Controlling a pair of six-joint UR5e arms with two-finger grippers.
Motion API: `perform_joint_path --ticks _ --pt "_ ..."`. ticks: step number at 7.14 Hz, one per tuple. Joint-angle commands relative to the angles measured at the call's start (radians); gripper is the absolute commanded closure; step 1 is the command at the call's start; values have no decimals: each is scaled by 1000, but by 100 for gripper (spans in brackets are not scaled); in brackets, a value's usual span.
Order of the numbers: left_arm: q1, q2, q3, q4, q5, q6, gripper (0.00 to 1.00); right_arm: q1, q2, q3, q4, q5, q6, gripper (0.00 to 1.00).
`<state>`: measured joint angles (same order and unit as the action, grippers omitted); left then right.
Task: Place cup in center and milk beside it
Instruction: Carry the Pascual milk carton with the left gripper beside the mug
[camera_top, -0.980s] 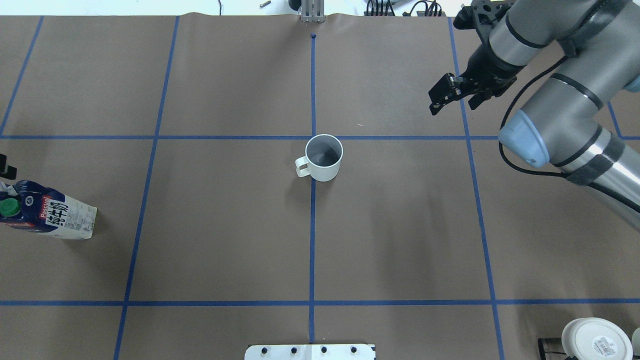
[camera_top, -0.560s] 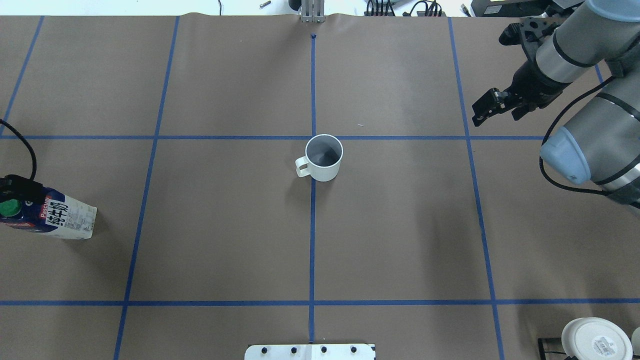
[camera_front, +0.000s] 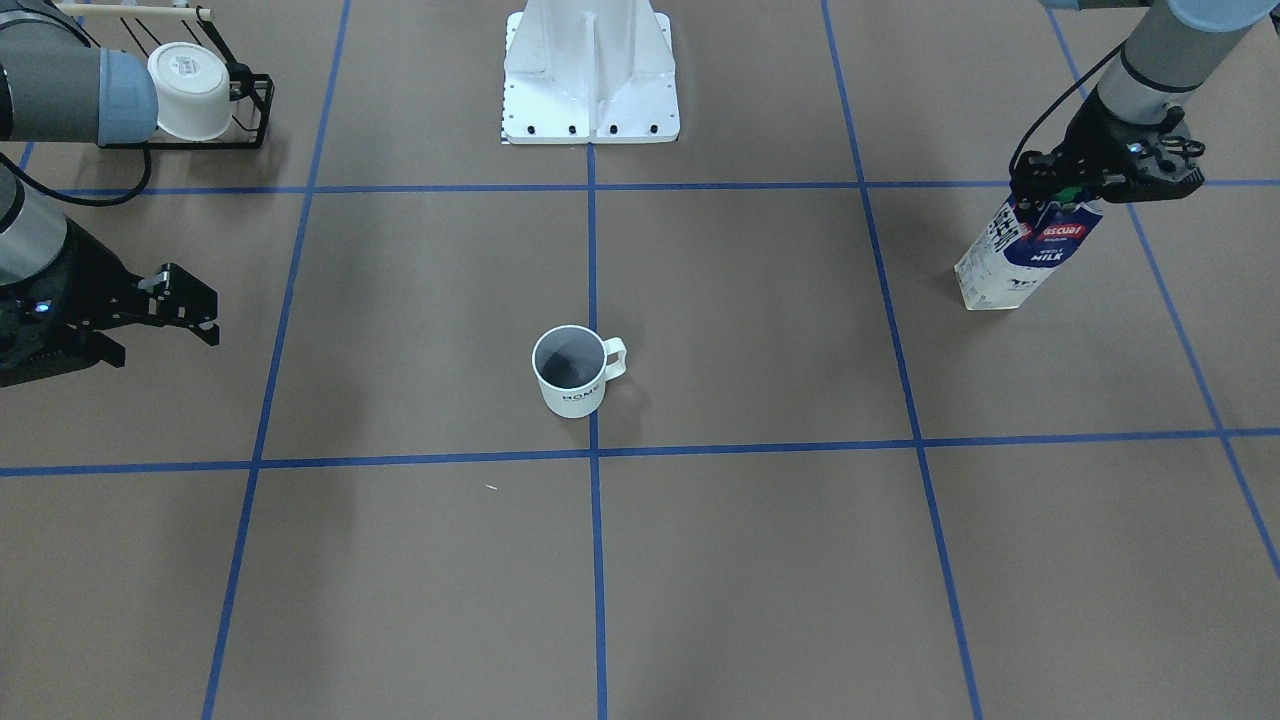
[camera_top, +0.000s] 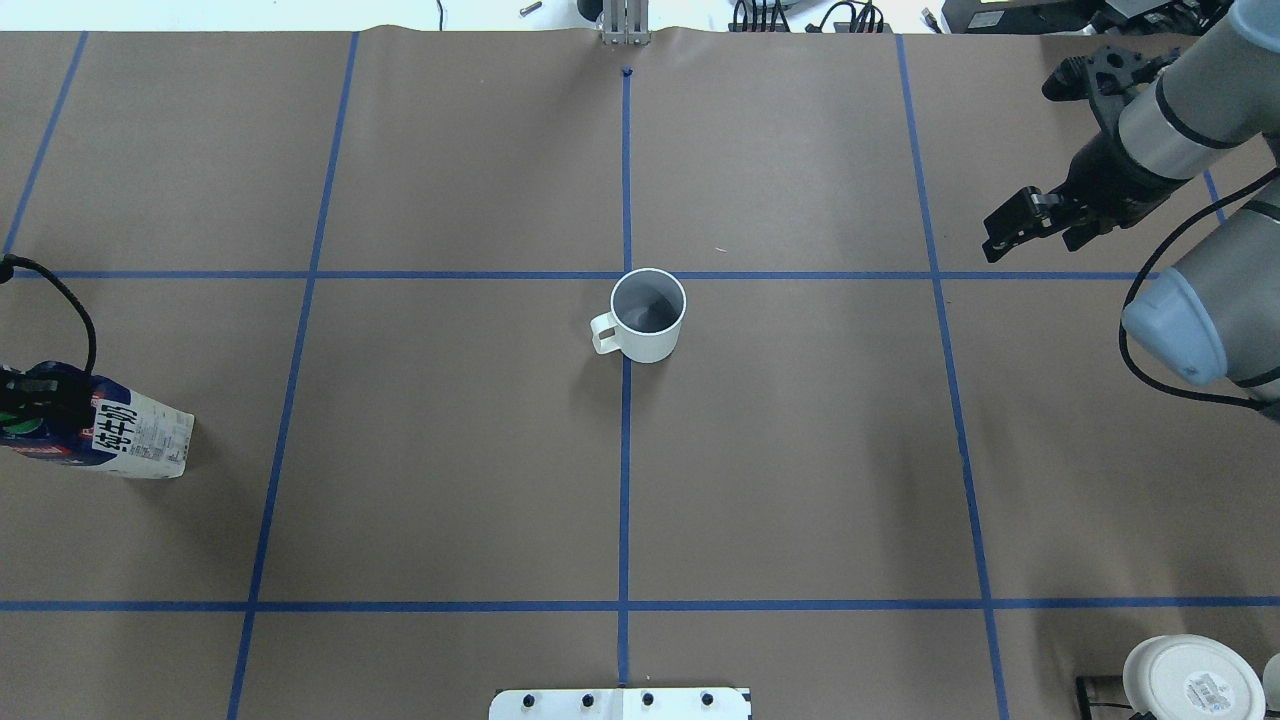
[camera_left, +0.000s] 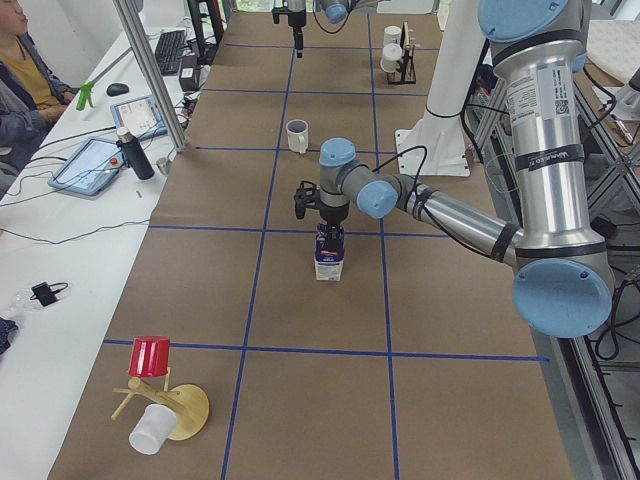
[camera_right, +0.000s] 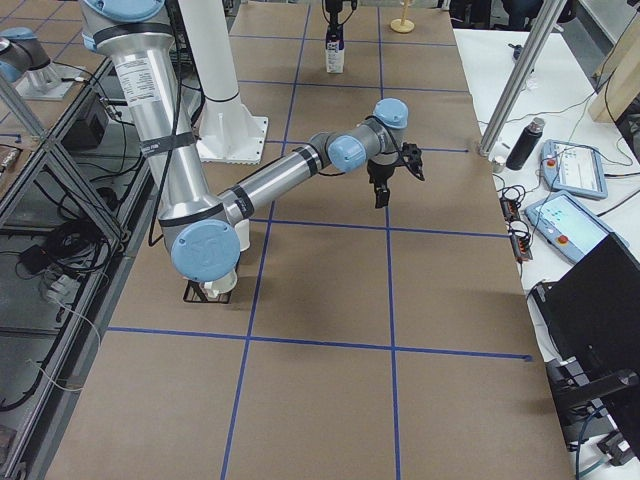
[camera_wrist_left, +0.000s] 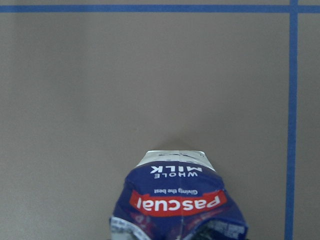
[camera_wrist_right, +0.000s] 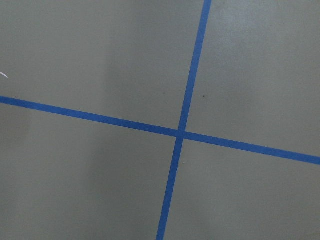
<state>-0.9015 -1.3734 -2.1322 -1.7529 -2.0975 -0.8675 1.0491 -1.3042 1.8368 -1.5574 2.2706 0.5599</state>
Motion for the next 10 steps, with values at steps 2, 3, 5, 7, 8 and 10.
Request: perform_joint_path --ticks 2,3,5,7,8,10 --pt "-48 -132 -20 114 -147 4 100 55 -71 60 -1 4 -27 0" --pt "-83 -330 4 216 -153 -11 100 105 -130 68 -1 10 -123 0" --pt "-19 -789 247 367 -139 -153 100 185 -210 61 -1 15 -331 0" --pt "125 -1052 500 368 69 -226 100 190 -214 55 -1 15 -336 0" --pt "133 -1146 606 359 73 -251 100 190 -221 56 -1 15 -338 0" --pt "183 -1150 638 296 76 -284 100 190 -224 56 -1 15 -338 0"
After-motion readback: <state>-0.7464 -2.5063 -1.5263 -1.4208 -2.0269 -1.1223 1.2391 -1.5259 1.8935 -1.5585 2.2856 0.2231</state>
